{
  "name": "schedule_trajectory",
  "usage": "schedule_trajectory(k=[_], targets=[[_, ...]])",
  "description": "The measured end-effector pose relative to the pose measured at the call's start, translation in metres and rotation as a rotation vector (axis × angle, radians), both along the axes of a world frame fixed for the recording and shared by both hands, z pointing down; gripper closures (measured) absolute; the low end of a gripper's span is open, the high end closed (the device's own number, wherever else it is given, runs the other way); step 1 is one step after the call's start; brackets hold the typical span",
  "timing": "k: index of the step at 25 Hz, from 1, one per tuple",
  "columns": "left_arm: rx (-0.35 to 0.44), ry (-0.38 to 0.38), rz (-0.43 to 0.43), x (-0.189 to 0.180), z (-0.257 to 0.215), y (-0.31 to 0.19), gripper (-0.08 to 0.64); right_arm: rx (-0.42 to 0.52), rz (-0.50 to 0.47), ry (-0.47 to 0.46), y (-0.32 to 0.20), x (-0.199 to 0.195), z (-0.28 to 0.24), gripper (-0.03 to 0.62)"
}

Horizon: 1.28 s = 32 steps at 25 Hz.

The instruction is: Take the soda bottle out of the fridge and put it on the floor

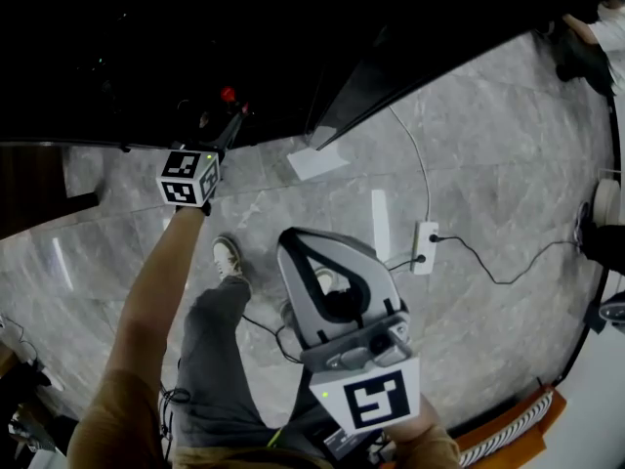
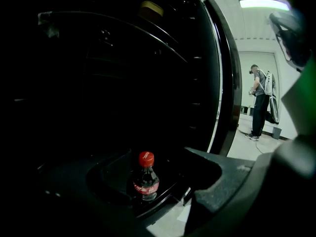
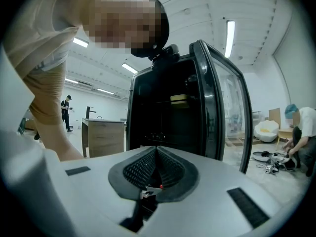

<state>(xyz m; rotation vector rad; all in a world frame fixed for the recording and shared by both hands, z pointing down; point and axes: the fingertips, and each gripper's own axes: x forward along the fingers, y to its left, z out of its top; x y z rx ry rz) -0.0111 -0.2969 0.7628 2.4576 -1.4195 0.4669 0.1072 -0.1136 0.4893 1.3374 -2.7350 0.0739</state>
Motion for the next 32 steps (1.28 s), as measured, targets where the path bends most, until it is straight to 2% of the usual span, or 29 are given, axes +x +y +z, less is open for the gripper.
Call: schedule_trajectory(k=[6, 9, 14, 17, 23, 32], targets=[[-0.006, 0.023, 0.003, 0.008, 0.029, -0.009, 0.258, 0.008, 0.042, 0.013, -0.006, 0.010, 0.025, 0.591], [0.004, 0.034, -0.028, 0.004, 0.042, -0.017, 0.241, 0.023, 0.042, 0.024, -0.006, 0.009, 0.037, 0.591], [0.002, 0.018, -0.032, 0.006, 0.055, -0.030, 0.230, 0.016, 0.057, 0.031, -0.007, 0.013, 0.051, 0.589], [-0.016, 0.033, -0.064, 0.006, 0.066, -0.033, 0.229, 0.022, 0.048, 0.032, -0.011, 0.010, 0.054, 0.591], [-0.027, 0.014, -0.084, 0.006, 0.086, -0.048, 0.229, 0.025, 0.049, 0.021, -0.020, 0.006, 0.063, 0.590], [-0.055, 0.009, -0.074, 0.003, 0.110, -0.056, 0.230, 0.012, 0.058, -0.016, -0.029, -0.012, 0.073, 0.591]])
